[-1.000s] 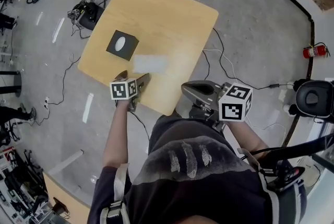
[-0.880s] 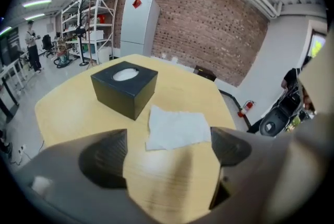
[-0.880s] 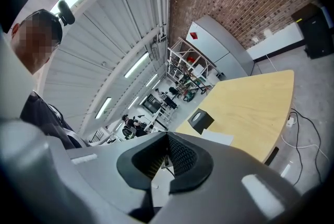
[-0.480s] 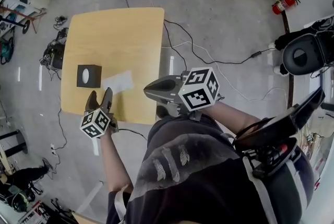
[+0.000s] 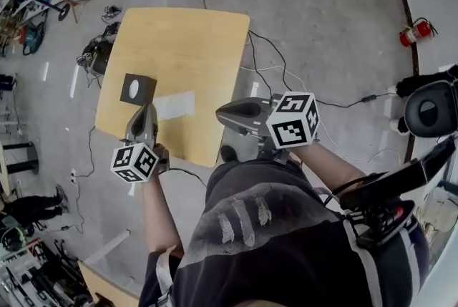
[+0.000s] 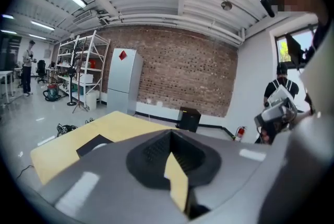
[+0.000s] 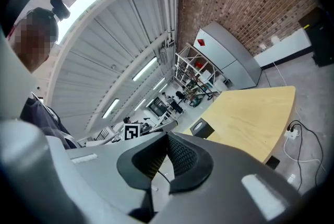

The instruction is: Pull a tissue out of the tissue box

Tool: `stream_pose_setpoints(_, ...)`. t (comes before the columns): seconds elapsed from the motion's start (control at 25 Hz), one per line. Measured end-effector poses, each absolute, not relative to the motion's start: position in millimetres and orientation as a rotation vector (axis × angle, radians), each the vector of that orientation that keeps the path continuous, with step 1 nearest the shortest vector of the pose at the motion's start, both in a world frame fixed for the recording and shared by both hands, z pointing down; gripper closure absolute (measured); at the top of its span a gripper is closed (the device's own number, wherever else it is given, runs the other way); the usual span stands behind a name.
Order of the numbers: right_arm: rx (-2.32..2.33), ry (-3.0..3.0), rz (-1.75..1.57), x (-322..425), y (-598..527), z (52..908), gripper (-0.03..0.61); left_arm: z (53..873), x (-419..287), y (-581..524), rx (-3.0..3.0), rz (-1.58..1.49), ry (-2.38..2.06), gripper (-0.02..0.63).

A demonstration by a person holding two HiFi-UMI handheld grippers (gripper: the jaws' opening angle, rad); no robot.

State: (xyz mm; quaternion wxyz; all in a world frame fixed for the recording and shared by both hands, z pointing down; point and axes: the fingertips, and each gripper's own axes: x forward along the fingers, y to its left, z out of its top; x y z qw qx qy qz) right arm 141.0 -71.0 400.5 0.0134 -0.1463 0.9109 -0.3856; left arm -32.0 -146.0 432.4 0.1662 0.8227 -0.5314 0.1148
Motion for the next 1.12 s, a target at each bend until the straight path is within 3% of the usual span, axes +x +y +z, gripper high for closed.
stream_pose_setpoints(0.16,-0.382,2.844,-1.187,159,-81,396,0.583,422,-10,-139,2.351,0.352,-1.601,0.614)
stream_pose_setpoints(1.12,-0.228,3.031,-0.998,59,-45,364,0.583,369,-54,-41,2.405,0.221,-1.57,0.614)
